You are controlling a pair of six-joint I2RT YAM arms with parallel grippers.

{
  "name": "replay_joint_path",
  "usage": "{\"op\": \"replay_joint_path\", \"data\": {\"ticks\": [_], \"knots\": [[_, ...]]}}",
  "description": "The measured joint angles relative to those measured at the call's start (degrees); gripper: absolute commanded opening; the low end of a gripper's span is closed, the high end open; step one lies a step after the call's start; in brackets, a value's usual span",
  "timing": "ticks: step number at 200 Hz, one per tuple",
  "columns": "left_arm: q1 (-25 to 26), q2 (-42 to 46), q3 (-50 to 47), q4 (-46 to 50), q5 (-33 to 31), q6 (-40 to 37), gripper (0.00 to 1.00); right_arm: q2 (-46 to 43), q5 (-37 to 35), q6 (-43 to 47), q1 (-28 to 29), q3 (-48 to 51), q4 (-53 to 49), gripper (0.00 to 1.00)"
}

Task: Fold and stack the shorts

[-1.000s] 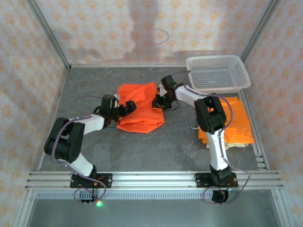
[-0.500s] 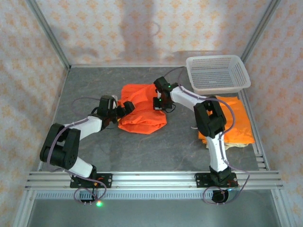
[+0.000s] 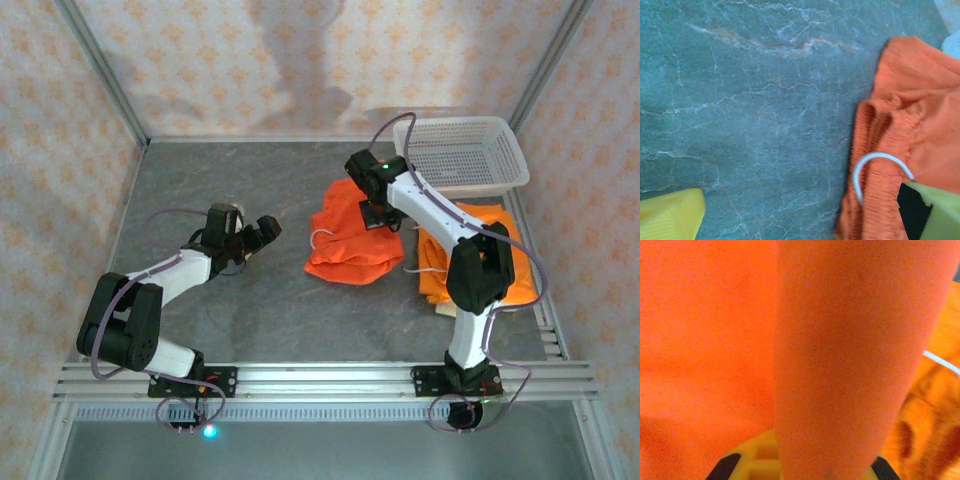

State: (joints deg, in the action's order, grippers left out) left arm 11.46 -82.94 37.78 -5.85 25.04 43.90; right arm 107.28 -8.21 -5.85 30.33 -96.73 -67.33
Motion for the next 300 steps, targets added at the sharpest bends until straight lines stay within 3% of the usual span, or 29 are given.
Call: {"op": "replay_joint_path", "data": {"ticks": [112,232,300], "knots": [[0.0,-0.7,-0.6,-0.2,0.1,1.1,1.00,0.0,-17.8,0.1,-3.5,-6.8,-18.1,0.00],[0.0,-2.0,-0.6,-1.2,0.2,1.0,1.00,-7.4,-24.2,0.4,-8.1,-10.3,-23.3,0.00],[0.0,-2.7,0.1,-1.2,0.2,1.0,1.00,-17.2,-23.8,3.9,-18.2,-4.5,-19.7,0.00]]}}
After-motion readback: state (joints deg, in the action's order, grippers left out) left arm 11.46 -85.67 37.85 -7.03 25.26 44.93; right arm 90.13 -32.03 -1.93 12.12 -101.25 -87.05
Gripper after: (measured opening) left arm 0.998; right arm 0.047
